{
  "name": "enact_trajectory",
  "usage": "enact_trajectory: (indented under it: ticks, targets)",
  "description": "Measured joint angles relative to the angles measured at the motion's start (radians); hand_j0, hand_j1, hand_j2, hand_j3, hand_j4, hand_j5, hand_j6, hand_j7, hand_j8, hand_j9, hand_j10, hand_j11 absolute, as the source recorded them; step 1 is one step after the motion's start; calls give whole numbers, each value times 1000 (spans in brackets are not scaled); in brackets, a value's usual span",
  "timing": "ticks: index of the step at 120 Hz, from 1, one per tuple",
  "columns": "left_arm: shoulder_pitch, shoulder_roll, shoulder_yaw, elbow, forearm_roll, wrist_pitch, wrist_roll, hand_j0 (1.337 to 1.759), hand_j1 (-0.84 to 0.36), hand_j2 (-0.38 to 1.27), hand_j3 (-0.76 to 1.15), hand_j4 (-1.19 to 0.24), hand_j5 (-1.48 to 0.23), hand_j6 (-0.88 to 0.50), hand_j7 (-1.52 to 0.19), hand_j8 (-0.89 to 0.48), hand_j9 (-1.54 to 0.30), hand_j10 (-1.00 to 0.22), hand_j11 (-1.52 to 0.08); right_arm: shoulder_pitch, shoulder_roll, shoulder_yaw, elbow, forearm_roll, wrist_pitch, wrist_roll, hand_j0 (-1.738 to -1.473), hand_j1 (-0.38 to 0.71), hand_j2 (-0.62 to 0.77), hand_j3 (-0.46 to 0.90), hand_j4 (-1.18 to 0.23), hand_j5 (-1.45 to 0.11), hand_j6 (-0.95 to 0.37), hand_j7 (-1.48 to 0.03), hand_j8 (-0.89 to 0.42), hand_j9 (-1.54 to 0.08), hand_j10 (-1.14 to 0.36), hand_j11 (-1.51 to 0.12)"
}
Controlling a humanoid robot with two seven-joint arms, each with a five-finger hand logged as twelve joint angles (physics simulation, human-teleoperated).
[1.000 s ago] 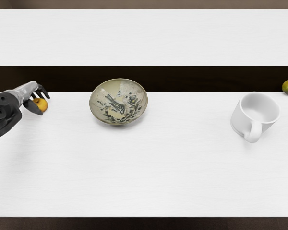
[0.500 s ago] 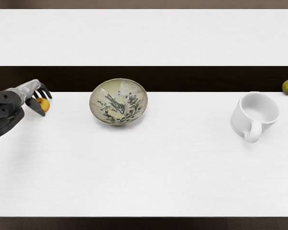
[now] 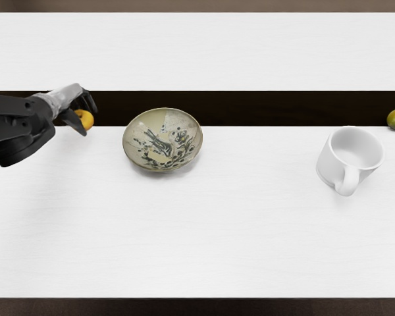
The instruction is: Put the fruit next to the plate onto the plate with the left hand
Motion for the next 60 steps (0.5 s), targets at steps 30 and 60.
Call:
enact_trajectory:
  ticks: [30,60]
  targets:
    - [-38,-32,-11,-2,-1,-23,0,1657,-310,360,0,-621,-845,-496,-833,-451,-829,-630,-830,0,0,0,0,0,0,0,-1658,-349,0,0,0,0,0,0,0,0,0,0]
    - [-70,-71,-14,-3,-3,-26,0,1658,-319,392,0,-622,-846,-498,-834,-455,-829,-631,-830,0,0,0,0,0,0,0,-1658,-349,0,0,0,0,0,0,0,0,0,0]
